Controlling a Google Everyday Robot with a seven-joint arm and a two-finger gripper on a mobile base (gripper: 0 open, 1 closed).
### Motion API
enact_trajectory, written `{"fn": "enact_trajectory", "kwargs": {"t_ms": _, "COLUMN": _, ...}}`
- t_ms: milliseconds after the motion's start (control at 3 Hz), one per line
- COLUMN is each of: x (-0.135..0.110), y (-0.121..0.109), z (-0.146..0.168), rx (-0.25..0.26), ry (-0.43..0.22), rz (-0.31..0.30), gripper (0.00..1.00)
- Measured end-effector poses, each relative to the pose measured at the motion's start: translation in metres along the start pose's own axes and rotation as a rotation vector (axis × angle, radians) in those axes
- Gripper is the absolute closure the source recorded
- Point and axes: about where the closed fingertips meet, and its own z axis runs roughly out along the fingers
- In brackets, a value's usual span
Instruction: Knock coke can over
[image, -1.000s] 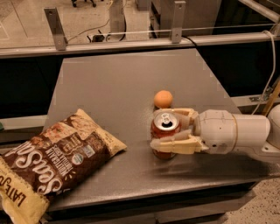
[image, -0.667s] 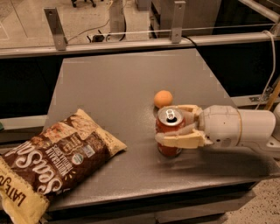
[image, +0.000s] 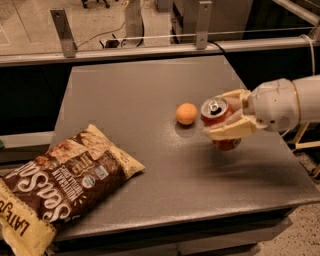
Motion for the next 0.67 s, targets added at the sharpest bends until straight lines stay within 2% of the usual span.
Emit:
{"fn": "enact_trajectory", "kwargs": {"t_ms": 333, "x": -0.007, "y": -0.014, "z": 0.003, "rx": -0.068, "ry": 0.296, "rz": -0.193, "gripper": 1.00}}
{"fn": "enact_trajectory", "kwargs": {"t_ms": 667, "x": -0.007, "y": 0.001, "z": 0.013, "rx": -0.131, "ry": 0.523, "rz": -0.370, "gripper": 1.00}}
